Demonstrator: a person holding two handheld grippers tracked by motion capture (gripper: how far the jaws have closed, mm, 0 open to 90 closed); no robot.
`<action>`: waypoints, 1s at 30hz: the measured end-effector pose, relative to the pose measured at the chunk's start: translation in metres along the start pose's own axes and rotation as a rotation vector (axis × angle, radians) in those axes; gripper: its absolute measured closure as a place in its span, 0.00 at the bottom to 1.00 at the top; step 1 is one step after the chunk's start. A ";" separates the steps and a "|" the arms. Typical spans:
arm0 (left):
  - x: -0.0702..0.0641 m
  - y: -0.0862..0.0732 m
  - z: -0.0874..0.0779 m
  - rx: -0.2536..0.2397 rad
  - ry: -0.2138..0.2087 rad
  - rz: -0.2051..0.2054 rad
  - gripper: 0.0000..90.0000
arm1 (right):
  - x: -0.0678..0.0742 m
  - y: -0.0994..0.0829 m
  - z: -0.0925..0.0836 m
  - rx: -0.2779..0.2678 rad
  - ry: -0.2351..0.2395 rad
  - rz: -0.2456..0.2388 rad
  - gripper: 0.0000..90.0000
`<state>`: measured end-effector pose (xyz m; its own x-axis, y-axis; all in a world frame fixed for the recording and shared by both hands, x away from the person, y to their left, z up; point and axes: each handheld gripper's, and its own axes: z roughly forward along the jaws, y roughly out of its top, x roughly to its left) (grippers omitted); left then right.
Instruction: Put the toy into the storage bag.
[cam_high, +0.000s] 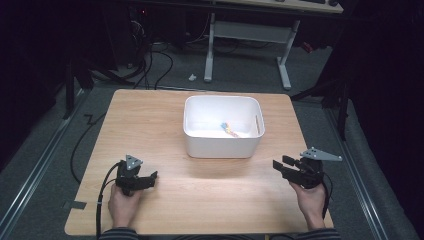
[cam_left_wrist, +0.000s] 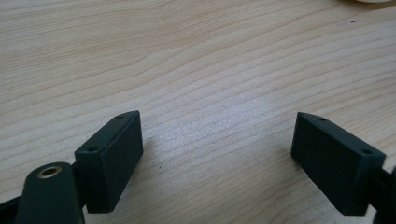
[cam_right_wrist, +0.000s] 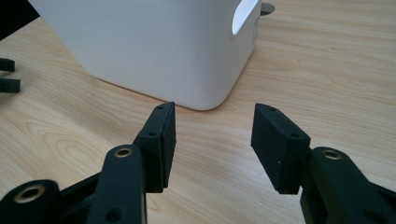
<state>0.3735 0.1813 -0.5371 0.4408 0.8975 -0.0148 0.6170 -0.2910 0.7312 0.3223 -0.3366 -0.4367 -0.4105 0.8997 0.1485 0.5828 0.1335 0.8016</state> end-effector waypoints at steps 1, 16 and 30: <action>0.000 0.000 0.000 0.000 0.000 0.000 0.19 | 0.001 0.000 0.001 0.005 -0.003 0.000 0.56; 0.000 0.000 0.000 0.000 0.000 0.000 0.19 | 0.002 -0.010 0.018 0.042 -0.015 -0.001 0.56; 0.000 0.000 0.000 0.000 -0.001 0.000 0.19 | -0.004 -0.019 0.030 0.067 -0.026 0.012 0.56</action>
<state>0.3736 0.1813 -0.5371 0.4411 0.8973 -0.0153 0.6172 -0.2909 0.7310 0.3341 -0.3298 -0.4696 -0.3854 0.9117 0.1424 0.6334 0.1491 0.7594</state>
